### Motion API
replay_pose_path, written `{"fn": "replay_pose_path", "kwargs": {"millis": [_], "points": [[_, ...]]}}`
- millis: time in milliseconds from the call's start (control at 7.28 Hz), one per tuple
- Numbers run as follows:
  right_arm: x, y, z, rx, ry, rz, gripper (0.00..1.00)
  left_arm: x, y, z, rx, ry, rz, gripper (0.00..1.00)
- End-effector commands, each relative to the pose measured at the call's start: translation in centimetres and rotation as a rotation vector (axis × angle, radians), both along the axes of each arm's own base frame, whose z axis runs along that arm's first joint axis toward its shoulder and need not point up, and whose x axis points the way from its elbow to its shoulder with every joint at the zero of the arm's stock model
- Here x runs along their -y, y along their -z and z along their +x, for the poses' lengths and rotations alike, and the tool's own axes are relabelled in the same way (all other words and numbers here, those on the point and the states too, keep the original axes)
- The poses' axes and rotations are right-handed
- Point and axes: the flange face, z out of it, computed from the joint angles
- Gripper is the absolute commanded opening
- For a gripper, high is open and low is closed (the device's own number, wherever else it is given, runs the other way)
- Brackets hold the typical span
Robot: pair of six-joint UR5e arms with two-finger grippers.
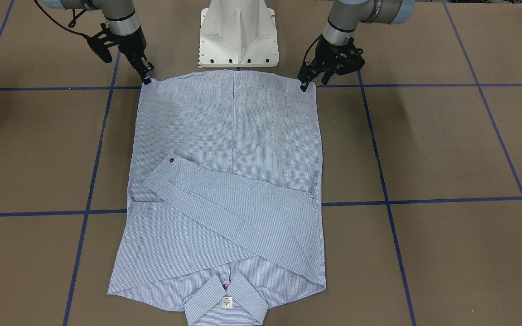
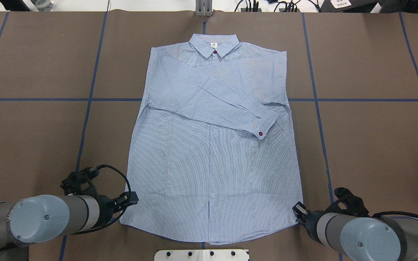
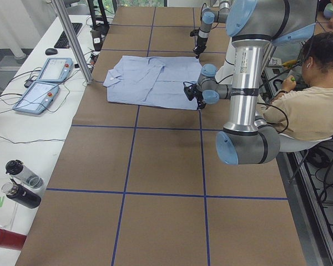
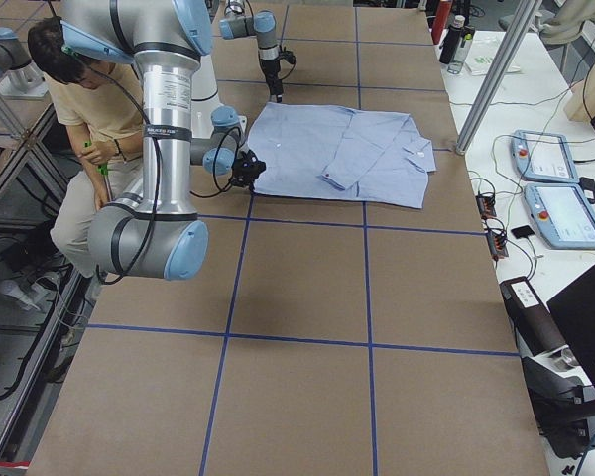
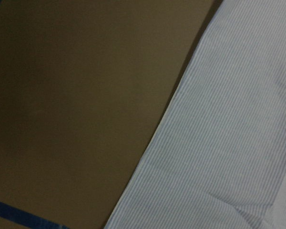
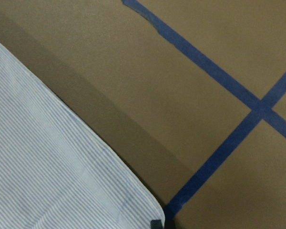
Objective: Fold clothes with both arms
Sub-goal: 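Grasp both hem corners with the left and right grippers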
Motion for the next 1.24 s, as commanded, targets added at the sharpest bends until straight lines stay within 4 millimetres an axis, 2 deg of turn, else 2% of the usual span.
{"fn": "replay_pose_path", "kwargs": {"millis": [0,137,549,686,824,961,1098], "points": [[0.1,-0.2,0.1,-0.006,-0.002,0.0,0.0,-1.3,-0.6,0.8,0.037,-0.012,-0.027,0.68],[0.1,-0.4,0.2,-0.009,-0.002,-0.001,0.0,-2.1,-0.9,1.2,0.043,-0.024,-0.034,0.65],[0.1,-0.4,0.3,-0.01,-0.004,-0.001,0.0,-2.7,-1.0,1.5,0.043,-0.027,-0.046,0.52],[0.1,-0.5,0.3,-0.012,-0.004,-0.001,0.0,-2.9,-1.0,1.7,0.043,-0.03,-0.049,0.42],[0.1,-0.5,0.3,-0.012,-0.004,-0.001,0.0,-3.0,-0.9,1.7,0.042,-0.03,-0.049,0.18],[0.1,-0.6,0.3,-0.013,-0.004,-0.001,0.0,-2.7,-1.0,1.5,0.043,-0.026,-0.049,0.0],[0.1,-0.7,0.4,-0.017,-0.004,-0.001,0.0,-2.4,-1.0,1.3,0.043,-0.017,-0.048,0.0]]}}
